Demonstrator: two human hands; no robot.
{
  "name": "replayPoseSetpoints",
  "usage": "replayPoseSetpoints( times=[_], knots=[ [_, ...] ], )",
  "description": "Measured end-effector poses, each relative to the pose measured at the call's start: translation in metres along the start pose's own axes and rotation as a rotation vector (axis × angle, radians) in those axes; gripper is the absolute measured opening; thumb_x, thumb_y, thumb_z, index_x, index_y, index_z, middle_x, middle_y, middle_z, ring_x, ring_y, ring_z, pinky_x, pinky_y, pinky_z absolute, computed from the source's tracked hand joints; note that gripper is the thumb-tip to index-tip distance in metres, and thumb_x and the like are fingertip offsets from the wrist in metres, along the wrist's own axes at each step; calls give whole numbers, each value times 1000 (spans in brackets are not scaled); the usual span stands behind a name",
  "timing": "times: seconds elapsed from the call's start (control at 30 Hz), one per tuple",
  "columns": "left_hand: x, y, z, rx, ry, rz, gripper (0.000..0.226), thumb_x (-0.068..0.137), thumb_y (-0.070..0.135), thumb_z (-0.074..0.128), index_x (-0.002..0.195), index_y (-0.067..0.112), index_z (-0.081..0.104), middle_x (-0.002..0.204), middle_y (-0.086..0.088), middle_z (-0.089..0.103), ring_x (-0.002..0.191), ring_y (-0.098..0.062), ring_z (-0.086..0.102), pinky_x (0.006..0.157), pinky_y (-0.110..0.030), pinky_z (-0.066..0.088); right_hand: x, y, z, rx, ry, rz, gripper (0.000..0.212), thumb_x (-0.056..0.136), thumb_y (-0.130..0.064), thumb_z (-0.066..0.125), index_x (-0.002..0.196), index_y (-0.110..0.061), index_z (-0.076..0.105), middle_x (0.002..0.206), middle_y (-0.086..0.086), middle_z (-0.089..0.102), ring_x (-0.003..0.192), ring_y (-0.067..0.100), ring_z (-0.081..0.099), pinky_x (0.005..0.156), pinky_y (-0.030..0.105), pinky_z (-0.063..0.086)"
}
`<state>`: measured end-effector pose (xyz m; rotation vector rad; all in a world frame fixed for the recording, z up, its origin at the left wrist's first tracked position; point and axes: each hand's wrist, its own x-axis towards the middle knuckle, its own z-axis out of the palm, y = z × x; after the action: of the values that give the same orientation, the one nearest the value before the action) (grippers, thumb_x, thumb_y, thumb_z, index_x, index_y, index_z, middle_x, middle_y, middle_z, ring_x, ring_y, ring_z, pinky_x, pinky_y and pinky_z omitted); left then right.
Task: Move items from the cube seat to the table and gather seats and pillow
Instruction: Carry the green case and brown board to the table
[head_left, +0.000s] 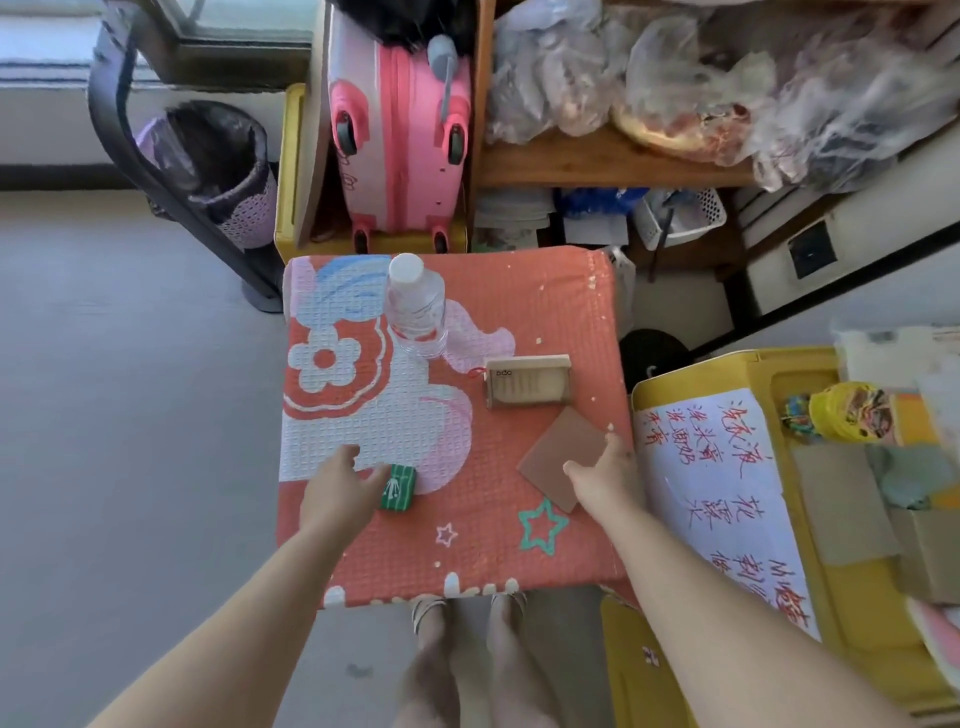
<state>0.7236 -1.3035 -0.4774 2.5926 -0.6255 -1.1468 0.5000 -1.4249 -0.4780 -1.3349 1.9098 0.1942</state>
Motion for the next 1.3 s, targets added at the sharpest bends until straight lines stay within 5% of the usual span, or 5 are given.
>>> replayPoseSetpoints(
  times=[0.27,0.57,0.93,1.17,1.3],
  knots=[
    [15,-11,40,-16,25,-86,59,88,27,60,140,8,40,140,-14,50,126,-33,49,97,-44,43,31,8,20,200,106,276,95,81,-37,69,149,-7,11,151,18,29,137,36,32,106,46,34],
    [34,-16,69,21,40,-165,53,85,26,60,131,4,44,134,-19,42,125,-37,41,101,-46,41,60,6,49,246,112,482,101,65,-55,76,137,-2,29,140,20,39,127,37,43,104,45,39],
    [36,-9,83,37,64,-163,46,86,23,64,125,5,47,130,-16,42,122,-35,42,97,-44,41,65,3,60,275,170,482,99,62,-43,83,135,-2,29,140,20,38,126,39,44,98,46,41],
    [35,-3,80,-47,37,-169,37,85,18,66,110,11,41,96,-7,51,87,-30,52,79,-43,51,64,3,60,367,196,450,98,62,-34,85,137,-5,28,140,20,39,125,40,45,100,48,42],
    [35,1,79,-137,-25,-211,40,83,21,69,112,14,41,98,-6,52,92,-31,58,71,-38,51,58,7,56,480,177,451,81,67,-26,84,129,-1,38,135,18,47,120,38,51,93,43,46]
  ],
)
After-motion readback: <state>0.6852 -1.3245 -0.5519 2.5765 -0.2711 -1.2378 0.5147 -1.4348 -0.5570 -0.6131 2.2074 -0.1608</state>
